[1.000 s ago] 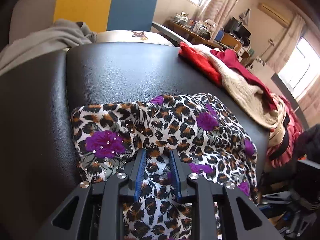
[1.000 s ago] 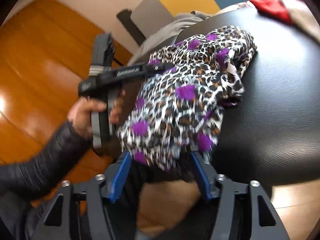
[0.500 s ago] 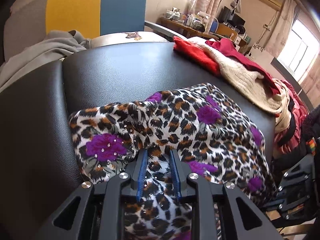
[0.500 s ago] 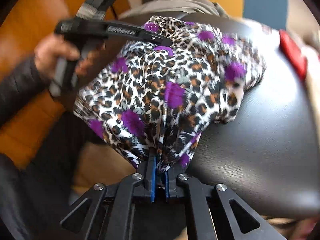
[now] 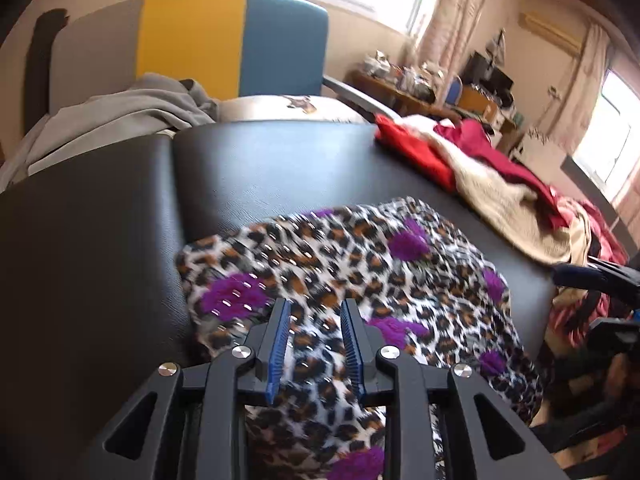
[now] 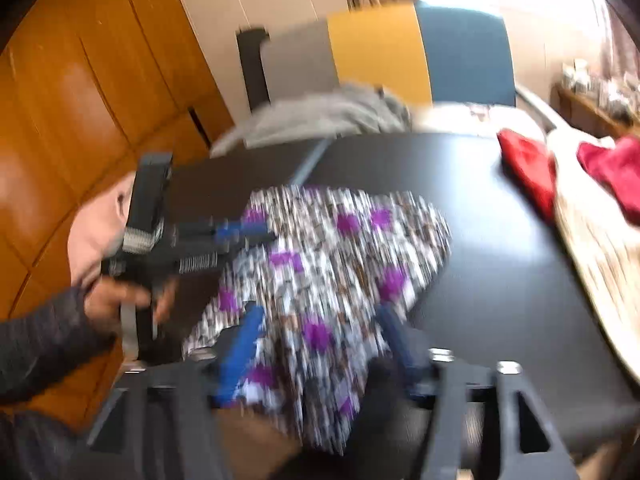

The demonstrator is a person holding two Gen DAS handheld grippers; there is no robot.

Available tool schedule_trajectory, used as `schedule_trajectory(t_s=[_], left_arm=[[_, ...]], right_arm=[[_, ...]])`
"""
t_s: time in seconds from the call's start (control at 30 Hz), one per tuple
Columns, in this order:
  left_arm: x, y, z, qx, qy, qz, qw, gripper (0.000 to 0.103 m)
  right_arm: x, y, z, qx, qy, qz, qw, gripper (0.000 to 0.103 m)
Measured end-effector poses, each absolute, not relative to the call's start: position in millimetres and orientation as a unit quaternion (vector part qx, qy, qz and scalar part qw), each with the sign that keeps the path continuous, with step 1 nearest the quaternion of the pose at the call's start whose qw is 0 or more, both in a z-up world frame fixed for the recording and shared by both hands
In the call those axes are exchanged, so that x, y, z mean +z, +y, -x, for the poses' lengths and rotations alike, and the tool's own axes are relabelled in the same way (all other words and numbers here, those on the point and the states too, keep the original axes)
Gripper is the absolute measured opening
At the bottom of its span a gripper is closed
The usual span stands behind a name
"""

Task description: Fold clothes

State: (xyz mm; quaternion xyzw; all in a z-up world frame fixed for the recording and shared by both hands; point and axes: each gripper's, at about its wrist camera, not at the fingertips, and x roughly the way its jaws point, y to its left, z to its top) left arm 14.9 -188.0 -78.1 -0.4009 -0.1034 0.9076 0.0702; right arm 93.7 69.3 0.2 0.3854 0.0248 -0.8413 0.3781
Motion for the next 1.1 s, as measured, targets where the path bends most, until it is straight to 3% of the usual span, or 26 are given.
schedule_trajectory(t_s=[0.13,0.3,0.33,0.43,0.57,0.63,0.83,1.1], left_arm=[[-71.1,-194.6,8.0,0.907,-0.109,0.4,0.078,0.028],[-103.9,-203.7,48.3,0.885,-0.125,0.444,0.071,0.028],[-107.9,-207.0,53.1,0.883,-0.132,0.446,0.068,0.02],[-110.5,-216.6,59.4,0.882,-0.155,0.44,0.059,0.015],[-107.4,-228.9,52.8,0.884,-0.193,0.423,0.057,0.015],[-100.6,-236.6,38.6,0.887,-0.213,0.406,0.056,0.028],[-89.7,-272.3,-22.1,0.889,-0.259,0.373,0.061,0.038],[-126.1,-279.5,-43.5,0.851,-0.338,0.387,0.111,0.05]], right_arm=[[-26.0,33.6,-55.9,-0.846,0.007,-0.385,0.37,0.085],[-88.3,24.2,-31.7,-0.835,0.019,-0.424,0.351,0.088],[-97.7,27.1,-37.1,-0.845,0.043,-0.396,0.357,0.089],[-101.2,27.3,-36.9,-0.848,0.056,-0.386,0.359,0.089],[-102.2,16.7,-29.1,-0.843,0.072,-0.392,0.362,0.099],[-101.9,14.3,-26.7,-0.839,0.072,-0.396,0.366,0.101],[-91.1,19.7,-21.6,-0.824,0.058,-0.42,0.376,0.103],[-72.6,78.2,0.2,-0.788,-0.112,-0.462,0.392,0.103]])
